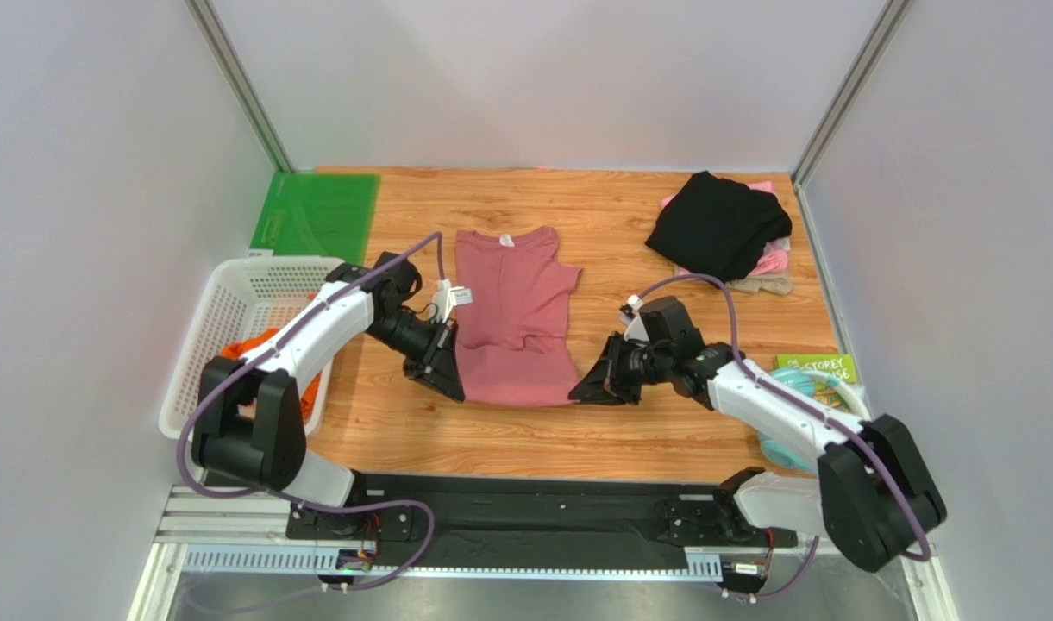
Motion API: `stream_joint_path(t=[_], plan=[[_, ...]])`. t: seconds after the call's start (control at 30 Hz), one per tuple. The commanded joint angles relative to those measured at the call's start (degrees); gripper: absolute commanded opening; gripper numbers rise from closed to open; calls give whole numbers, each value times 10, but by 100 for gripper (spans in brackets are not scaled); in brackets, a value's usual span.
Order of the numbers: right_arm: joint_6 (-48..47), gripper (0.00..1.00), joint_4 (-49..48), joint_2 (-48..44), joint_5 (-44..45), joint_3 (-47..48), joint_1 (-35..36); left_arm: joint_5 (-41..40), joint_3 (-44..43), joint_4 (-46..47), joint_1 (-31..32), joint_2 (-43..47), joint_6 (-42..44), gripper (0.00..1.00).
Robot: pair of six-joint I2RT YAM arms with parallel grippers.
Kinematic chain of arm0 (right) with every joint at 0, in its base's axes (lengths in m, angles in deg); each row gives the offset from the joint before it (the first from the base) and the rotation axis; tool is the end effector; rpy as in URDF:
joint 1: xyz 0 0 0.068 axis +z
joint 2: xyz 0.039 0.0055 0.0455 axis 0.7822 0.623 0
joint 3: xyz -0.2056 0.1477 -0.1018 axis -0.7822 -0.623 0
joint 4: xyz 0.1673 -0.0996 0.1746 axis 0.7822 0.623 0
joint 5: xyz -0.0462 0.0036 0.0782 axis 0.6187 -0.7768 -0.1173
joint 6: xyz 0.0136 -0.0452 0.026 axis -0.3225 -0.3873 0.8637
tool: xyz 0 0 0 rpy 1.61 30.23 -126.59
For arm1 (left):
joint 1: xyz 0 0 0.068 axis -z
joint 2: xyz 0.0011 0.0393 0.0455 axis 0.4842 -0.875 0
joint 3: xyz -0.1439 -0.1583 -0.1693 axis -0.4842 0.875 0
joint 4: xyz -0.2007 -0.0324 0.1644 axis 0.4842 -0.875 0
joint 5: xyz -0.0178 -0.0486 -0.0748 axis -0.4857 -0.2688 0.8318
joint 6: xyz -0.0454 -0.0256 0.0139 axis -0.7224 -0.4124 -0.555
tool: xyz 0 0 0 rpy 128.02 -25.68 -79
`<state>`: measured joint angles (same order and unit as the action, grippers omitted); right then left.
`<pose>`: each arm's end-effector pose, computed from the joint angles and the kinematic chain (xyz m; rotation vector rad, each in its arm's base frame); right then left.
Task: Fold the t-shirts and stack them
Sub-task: Fold the long partially folded tshirt into a neat square
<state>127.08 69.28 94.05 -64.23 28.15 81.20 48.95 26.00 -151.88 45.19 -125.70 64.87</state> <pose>0.1923 0.1333 0.1876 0.2719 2.7564 1.2733 0.2299 -0.0953 0.2256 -0.5352 -2.7351 1.2824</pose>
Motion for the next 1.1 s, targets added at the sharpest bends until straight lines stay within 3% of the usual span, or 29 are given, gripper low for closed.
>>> stream_joint_path(t=[0.0,0.2,0.4,0.77,1.07], plan=[[13,0,56,-73,24,6,21,42,10,-42,4,59,24,0],[38,0,98,-156,37,13,35,39,39,-32,6,127,8,0],[26,0,129,-174,54,56,37,37,25,-44,6,124,6,0],[-45,0,121,31,31,215,21,-45,-81,-35,-16,69,-24,0],[-72,0,124,158,-1,344,-22,-82,-193,16,-46,-66,-58,0]])
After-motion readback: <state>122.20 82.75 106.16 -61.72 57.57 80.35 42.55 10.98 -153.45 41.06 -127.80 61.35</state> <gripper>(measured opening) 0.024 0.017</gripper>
